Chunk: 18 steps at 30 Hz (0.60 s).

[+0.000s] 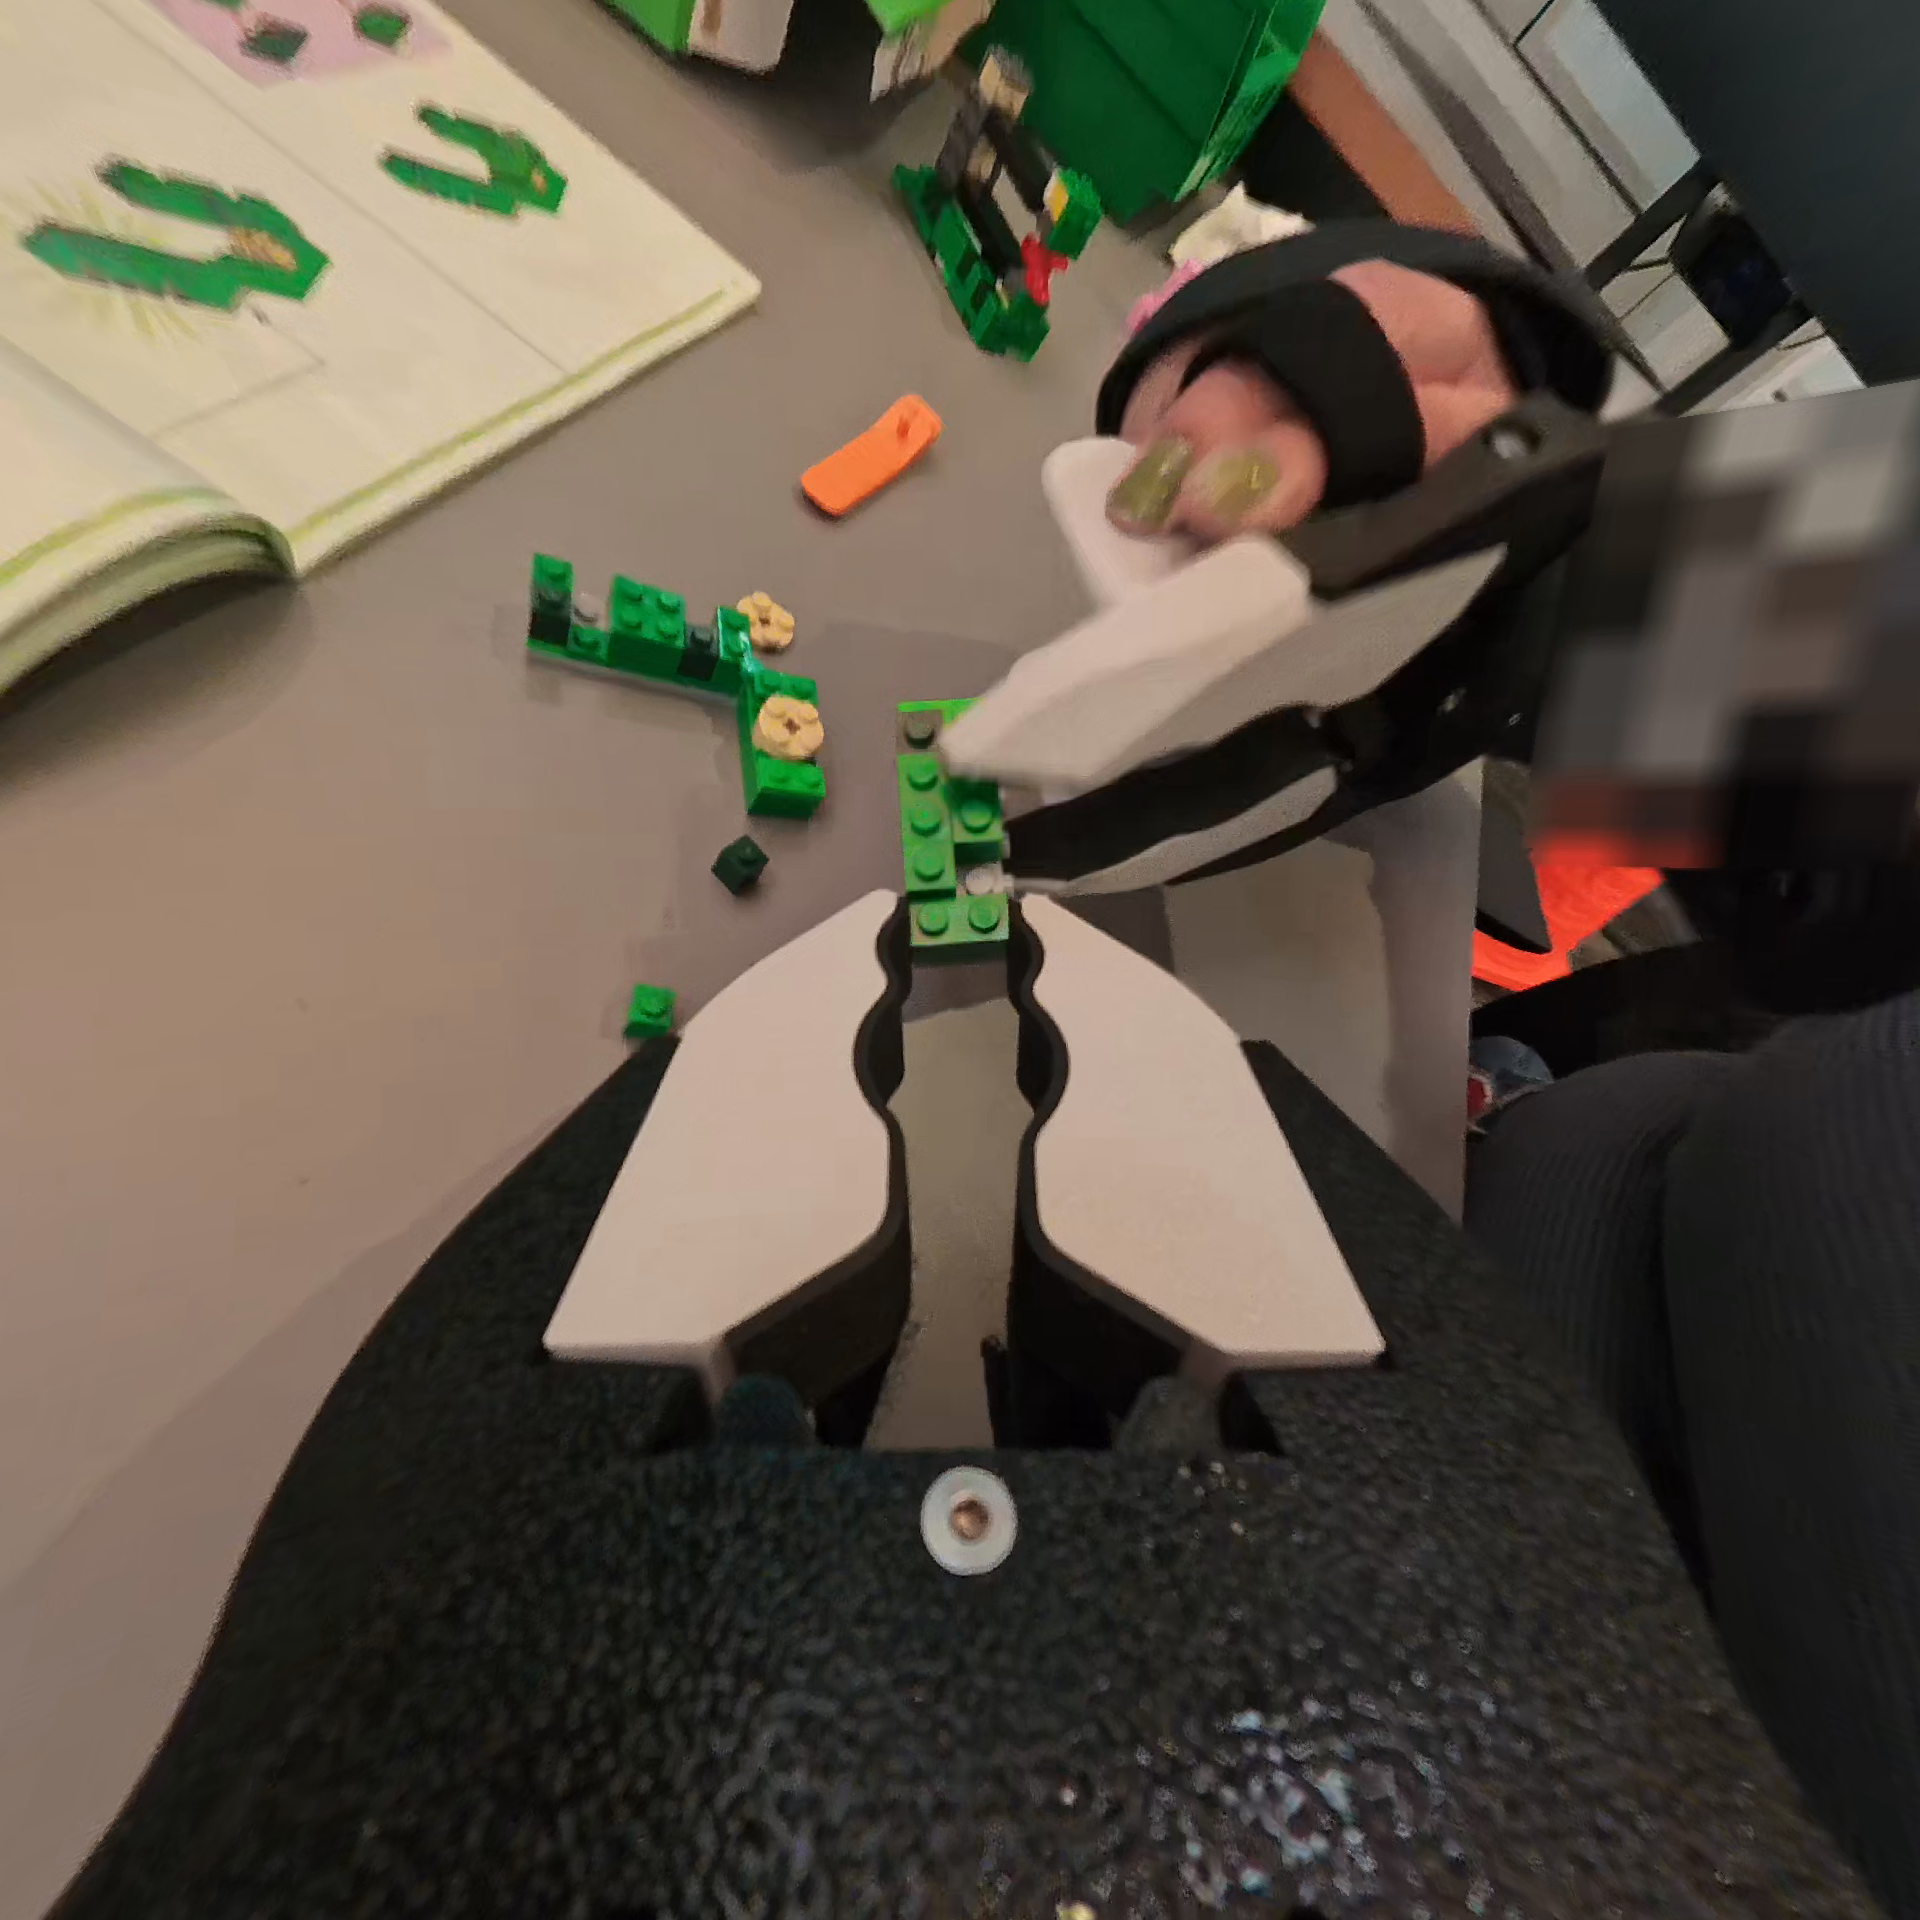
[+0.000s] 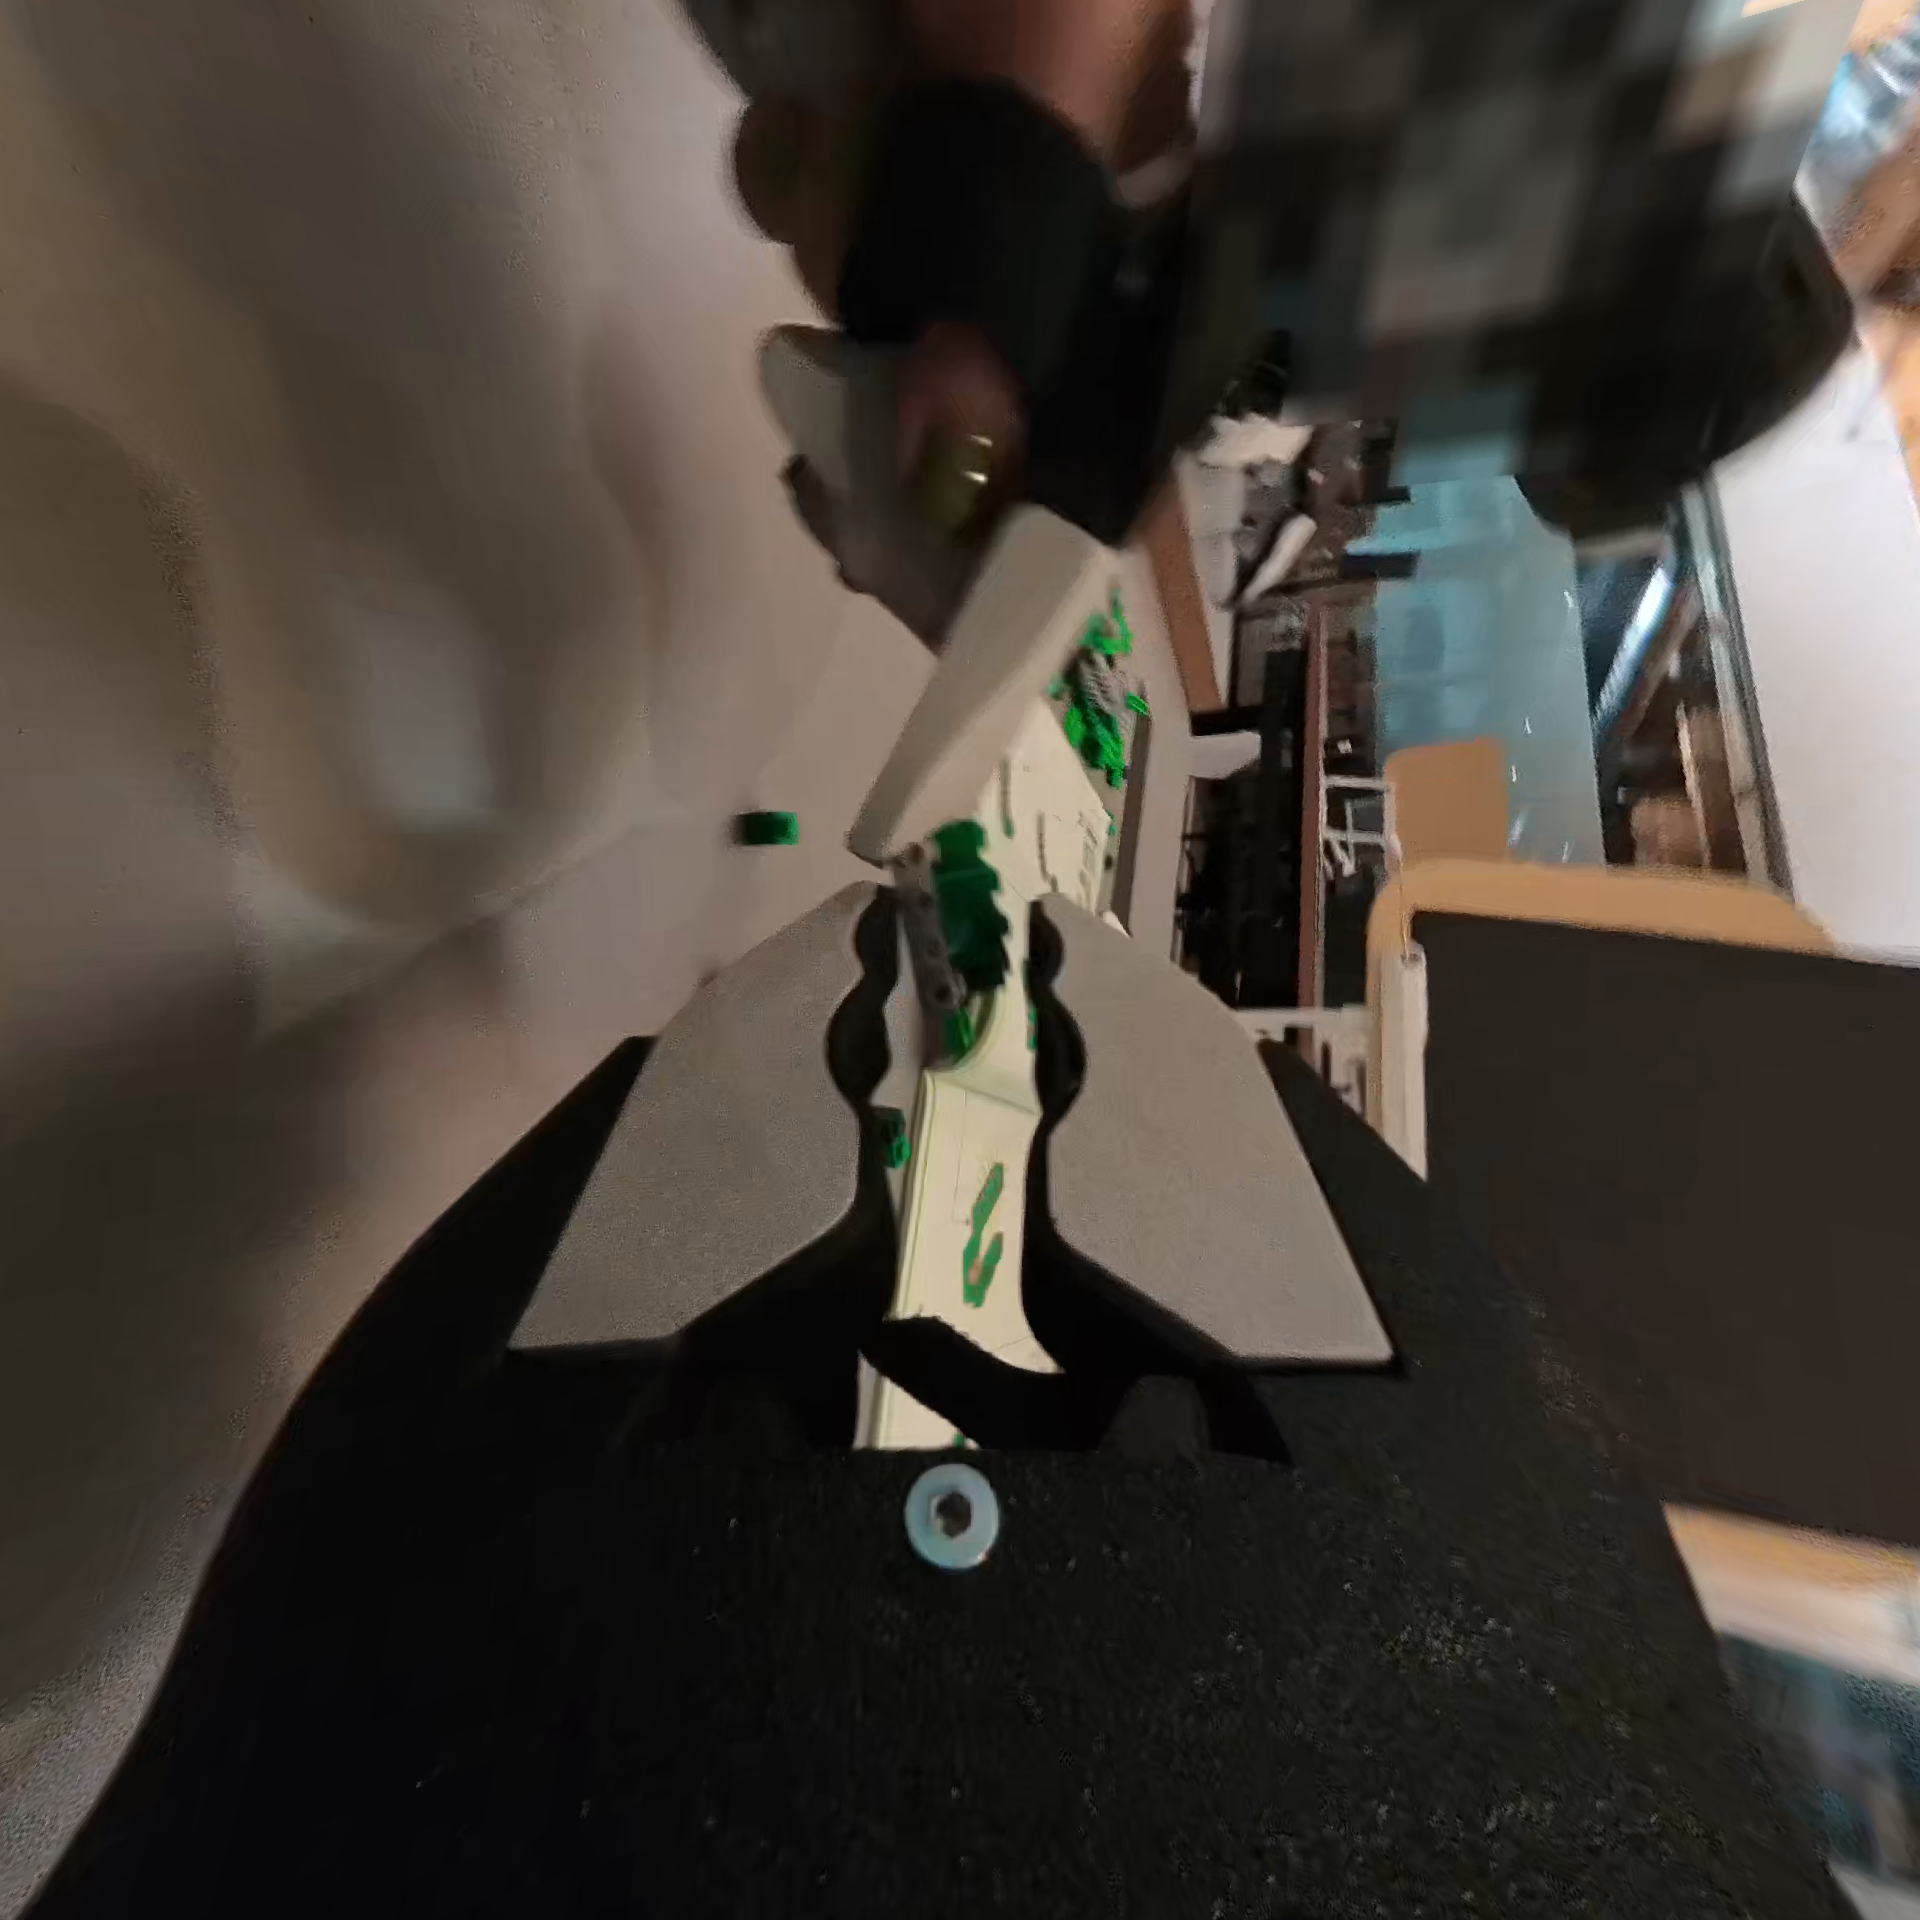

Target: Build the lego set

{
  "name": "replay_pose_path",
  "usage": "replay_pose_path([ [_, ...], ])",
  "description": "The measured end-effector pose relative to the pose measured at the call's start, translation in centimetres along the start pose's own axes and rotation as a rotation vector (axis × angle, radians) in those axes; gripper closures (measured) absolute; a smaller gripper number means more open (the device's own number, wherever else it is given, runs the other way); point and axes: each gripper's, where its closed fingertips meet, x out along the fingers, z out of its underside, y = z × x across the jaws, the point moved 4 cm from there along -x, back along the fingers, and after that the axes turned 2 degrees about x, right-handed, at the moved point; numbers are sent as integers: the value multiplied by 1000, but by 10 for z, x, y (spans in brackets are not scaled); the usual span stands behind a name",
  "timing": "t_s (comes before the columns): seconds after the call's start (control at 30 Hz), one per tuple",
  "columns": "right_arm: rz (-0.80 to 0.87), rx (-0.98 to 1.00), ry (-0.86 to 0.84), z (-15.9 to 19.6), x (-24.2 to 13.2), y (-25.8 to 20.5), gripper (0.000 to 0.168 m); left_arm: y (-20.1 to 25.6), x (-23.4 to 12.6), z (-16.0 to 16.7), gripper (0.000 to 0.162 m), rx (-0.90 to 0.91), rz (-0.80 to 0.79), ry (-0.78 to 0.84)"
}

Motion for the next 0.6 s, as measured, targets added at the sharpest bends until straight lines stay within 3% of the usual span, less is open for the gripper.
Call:
replay_pose_path([
  [0.07,92,200,9,11,-9,17,114,-7,-4,-2,146,63,-90,-5],
  [0.13,197,440,54,26,-18,31,101,-10,-8,-6,146,101,-118,12],
  [0.23,319,794,181,44,-26,36,105,-20,-12,-12,146,179,-188,31],
  [0.33,394,1021,223,64,-22,34,107,-38,-16,-18,146,288,-301,52],
  [0.43,436,1114,238,74,-14,37,110,-57,-22,-26,146,428,-386,102],
  [0.6,474,1128,199,82,-1,42,120,-77,-16,-27,146,550,-360,64],
])
